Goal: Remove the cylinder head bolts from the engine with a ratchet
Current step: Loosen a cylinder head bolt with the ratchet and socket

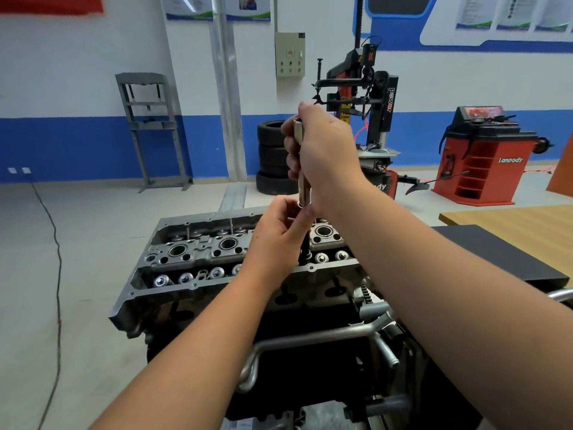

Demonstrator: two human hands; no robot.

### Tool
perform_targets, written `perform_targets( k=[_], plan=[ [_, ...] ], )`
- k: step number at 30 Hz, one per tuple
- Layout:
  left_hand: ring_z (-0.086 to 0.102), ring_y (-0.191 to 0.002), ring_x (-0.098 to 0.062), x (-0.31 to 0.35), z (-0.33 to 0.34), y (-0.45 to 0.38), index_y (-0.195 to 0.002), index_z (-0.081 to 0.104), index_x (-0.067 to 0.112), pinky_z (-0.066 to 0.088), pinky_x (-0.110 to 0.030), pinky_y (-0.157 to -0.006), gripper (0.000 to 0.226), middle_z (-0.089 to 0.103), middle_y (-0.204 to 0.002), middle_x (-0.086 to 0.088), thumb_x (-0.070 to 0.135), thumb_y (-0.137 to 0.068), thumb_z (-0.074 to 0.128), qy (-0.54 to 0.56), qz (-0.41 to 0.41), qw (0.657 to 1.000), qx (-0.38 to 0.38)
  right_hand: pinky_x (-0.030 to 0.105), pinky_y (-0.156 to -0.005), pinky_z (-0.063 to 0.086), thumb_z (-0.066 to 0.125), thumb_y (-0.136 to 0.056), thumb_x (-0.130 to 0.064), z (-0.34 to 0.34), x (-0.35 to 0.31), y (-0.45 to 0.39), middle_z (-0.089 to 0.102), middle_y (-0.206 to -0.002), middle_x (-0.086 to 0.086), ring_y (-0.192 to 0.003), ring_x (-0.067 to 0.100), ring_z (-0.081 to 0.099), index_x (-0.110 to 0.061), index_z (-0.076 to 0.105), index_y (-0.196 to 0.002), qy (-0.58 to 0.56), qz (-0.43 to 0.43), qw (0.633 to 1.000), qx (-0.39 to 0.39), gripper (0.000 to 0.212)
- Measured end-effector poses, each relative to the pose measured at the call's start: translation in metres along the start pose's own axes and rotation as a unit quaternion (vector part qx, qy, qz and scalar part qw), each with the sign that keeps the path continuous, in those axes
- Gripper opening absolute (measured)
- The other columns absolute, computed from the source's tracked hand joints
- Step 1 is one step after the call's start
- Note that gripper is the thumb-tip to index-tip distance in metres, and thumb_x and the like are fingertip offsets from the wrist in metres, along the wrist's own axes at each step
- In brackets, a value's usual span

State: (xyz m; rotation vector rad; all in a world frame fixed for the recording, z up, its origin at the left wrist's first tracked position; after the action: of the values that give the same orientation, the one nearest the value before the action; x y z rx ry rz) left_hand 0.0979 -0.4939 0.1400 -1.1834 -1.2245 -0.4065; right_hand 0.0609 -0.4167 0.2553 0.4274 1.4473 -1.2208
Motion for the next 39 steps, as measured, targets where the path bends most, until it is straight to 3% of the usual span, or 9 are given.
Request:
perform_targets(
  k=[4,8,12,16,22,28,31,34,39],
  plan=[
    [0.071,-0.098,-0.007,-0.003,0.000,-0.001,-0.107,0.065,0.055,0.053,-0.038,-0.086,0.027,0.074,-0.105,0.013,0.063,-0.095,0.042,-0.003,-0.012,0.999,-0.036,0.027,-0.048,0.025,0.039,-0.104,-0.042,0.008,0.004,-0.004,0.038,-0.047,-0.005,-0.040,0.012,0.029,-0.015,0.052,-0.071,-0.070,0.051,0.992,-0.088,0.044],
    [0.072,-0.093,-0.018,-0.005,-0.001,-0.002,-0.098,0.067,0.045,0.058,-0.046,-0.083,0.034,0.076,-0.095,0.009,0.070,-0.088,0.046,-0.011,-0.021,1.000,-0.012,0.026,-0.047,0.034,0.050,-0.100,-0.050,0.001,0.005,-0.002,0.046,-0.059,-0.002,-0.047,0.011,0.037,-0.016,0.051,-0.092,-0.040,-0.022,0.996,-0.076,0.035],
    [0.065,-0.073,-0.009,-0.006,-0.003,-0.006,-0.099,0.067,0.033,0.055,-0.027,-0.066,0.019,0.075,-0.087,0.005,0.051,-0.098,0.062,0.005,-0.014,1.000,0.021,0.025,-0.053,0.047,0.055,-0.100,-0.043,-0.008,0.010,0.002,0.057,-0.070,0.000,-0.058,0.013,0.052,-0.011,0.058,-0.089,-0.039,-0.076,0.996,-0.021,0.033],
    [0.072,-0.093,-0.008,-0.006,-0.002,-0.006,-0.114,0.066,0.037,0.056,-0.017,-0.076,0.021,0.076,-0.103,0.006,0.048,-0.102,0.053,0.028,-0.021,0.999,-0.018,0.026,-0.050,0.036,0.042,-0.105,-0.047,0.000,0.016,-0.004,0.051,-0.064,-0.002,-0.050,0.011,0.041,-0.009,0.063,-0.093,-0.098,-0.031,0.992,-0.078,0.045],
    [0.072,-0.102,-0.018,-0.007,-0.002,-0.006,-0.104,0.069,0.048,0.055,-0.047,-0.097,0.025,0.076,-0.100,0.006,0.054,-0.097,0.046,0.004,-0.012,1.000,-0.018,0.024,-0.042,0.032,0.052,-0.085,-0.059,0.000,0.017,-0.008,0.045,-0.066,0.001,-0.046,0.010,0.034,-0.018,0.049,-0.099,-0.106,-0.091,0.986,-0.092,0.044],
    [0.067,-0.088,-0.002,-0.005,0.000,-0.008,-0.099,0.064,0.052,0.052,-0.025,-0.076,0.010,0.074,-0.097,0.011,0.051,-0.093,0.057,-0.002,0.001,1.000,-0.013,0.026,-0.043,0.036,0.042,-0.102,-0.048,-0.004,0.023,-0.011,0.055,-0.061,0.000,-0.045,0.014,0.045,-0.011,0.060,-0.091,-0.110,-0.095,0.985,-0.094,0.043],
    [0.070,-0.101,-0.007,-0.006,0.002,-0.005,-0.108,0.067,0.052,0.054,-0.038,-0.094,0.023,0.075,-0.104,0.012,0.056,-0.095,0.048,-0.006,-0.006,0.999,-0.037,0.022,-0.042,0.031,0.036,-0.103,-0.055,0.001,0.027,-0.014,0.047,-0.054,-0.003,-0.041,0.010,0.038,-0.008,0.059,-0.091,-0.135,-0.073,0.980,-0.123,0.053],
    [0.072,-0.103,-0.013,-0.005,0.000,-0.002,-0.107,0.068,0.054,0.054,-0.049,-0.100,0.026,0.076,-0.104,0.008,0.060,-0.094,0.046,-0.007,-0.006,0.999,-0.035,0.021,-0.040,0.031,0.050,-0.088,-0.062,0.002,0.027,-0.013,0.046,-0.056,-0.003,-0.041,0.010,0.037,-0.014,0.049,-0.094,-0.114,-0.116,0.979,-0.125,0.048],
    [0.072,-0.091,-0.019,-0.003,-0.002,-0.007,-0.096,0.068,0.045,0.057,-0.050,-0.086,0.027,0.075,-0.091,0.007,0.064,-0.081,0.058,-0.002,-0.002,1.000,0.022,0.022,-0.040,0.034,0.051,-0.099,-0.048,0.000,0.031,-0.021,0.055,-0.060,0.002,-0.041,0.013,0.042,-0.021,0.058,-0.090,-0.124,-0.109,0.977,-0.136,0.029]
  ],
)
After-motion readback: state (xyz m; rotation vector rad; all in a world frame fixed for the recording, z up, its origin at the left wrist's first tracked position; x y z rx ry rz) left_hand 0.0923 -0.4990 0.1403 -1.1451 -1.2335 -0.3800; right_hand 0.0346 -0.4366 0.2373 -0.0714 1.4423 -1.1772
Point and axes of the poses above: each hand's wrist, its own y-axis away from the middle knuckle, its own z-axis out of the palm, x = y × z, the point moved 7 cm from there along -y, towards the middle knuckle
